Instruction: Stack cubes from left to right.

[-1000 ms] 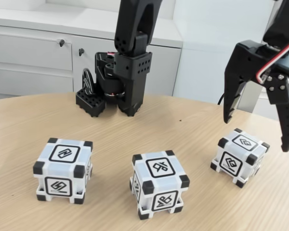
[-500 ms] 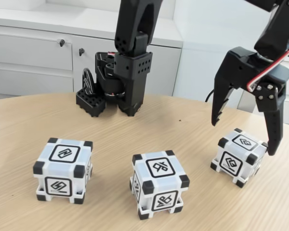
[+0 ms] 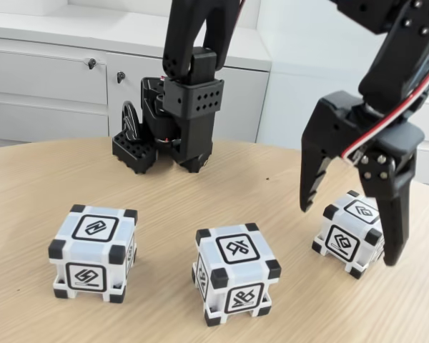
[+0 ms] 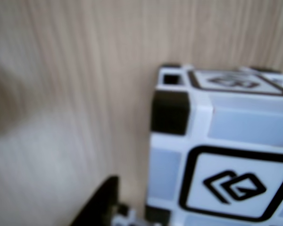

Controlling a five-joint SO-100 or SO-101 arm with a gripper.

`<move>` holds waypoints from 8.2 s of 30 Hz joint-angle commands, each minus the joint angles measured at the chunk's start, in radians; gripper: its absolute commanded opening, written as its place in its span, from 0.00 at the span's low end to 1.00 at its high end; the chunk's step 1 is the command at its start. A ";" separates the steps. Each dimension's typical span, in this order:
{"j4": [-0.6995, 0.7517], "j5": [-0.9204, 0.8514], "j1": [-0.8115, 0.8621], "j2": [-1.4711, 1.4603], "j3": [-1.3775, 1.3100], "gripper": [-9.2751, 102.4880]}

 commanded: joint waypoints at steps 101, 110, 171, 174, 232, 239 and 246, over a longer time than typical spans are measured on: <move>0.249 -0.133 0.973 0.716 0.198 0.08; 0.120 -0.137 0.974 0.704 0.278 0.08; 0.117 -0.126 1.046 0.609 0.276 0.29; 0.117 -0.123 1.046 0.611 0.276 0.34; -0.161 0.173 0.606 0.723 0.278 0.43; -0.066 0.181 0.607 0.666 0.290 0.42; -0.064 0.146 0.607 0.500 0.278 0.43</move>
